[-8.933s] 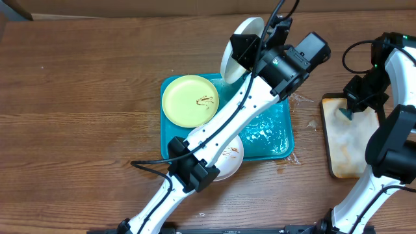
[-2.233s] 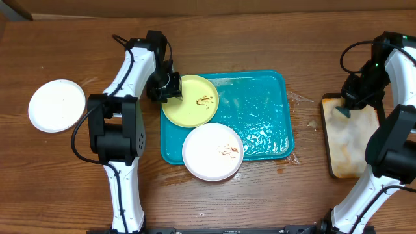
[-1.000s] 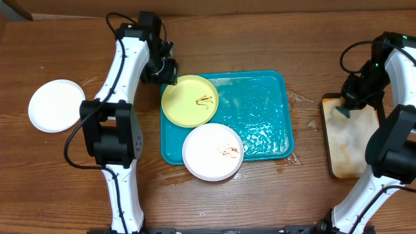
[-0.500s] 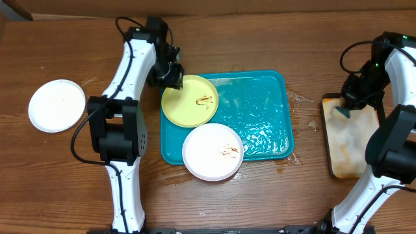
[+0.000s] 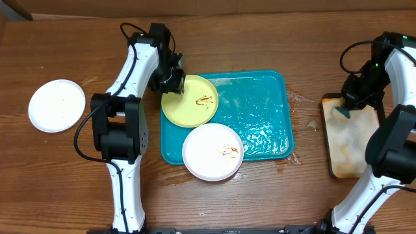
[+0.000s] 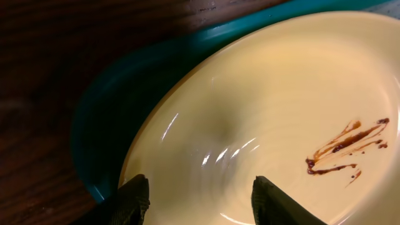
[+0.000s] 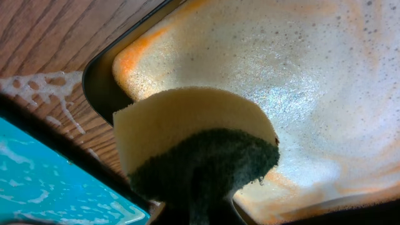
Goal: Clean dirty plates on tray and stack at the side
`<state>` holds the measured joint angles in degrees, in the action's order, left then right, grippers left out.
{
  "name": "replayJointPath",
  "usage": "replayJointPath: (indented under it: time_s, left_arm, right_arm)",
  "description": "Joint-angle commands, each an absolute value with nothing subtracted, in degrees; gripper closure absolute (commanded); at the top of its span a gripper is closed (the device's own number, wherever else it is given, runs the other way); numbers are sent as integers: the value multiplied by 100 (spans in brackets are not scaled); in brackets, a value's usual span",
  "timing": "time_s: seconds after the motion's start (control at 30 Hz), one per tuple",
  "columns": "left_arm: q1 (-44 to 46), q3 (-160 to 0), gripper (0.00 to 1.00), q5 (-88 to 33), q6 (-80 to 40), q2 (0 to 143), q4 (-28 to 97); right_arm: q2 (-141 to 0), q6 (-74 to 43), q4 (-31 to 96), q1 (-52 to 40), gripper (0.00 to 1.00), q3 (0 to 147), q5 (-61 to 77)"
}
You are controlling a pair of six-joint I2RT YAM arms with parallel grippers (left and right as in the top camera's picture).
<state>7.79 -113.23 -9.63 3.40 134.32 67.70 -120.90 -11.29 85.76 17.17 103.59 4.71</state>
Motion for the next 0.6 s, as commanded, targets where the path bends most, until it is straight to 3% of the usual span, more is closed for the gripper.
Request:
replayJointPath:
  time_s: [0.0, 0.27, 0.57]
  left_arm:
    - [803, -11380, 46, -1009, 429, 13491, 6823]
    - [718, -12081, 39, -246, 436, 13489, 7236]
    - [517, -11994, 38, -239, 478, 13568, 7172]
  right_arm:
    - [-11861, -1083, 8571, 1728, 96, 10346, 572]
    - [-11861, -1081, 8582, 1728, 96, 10346, 574]
    - [-11861, -1081, 8580, 1728, 96, 10346, 572]
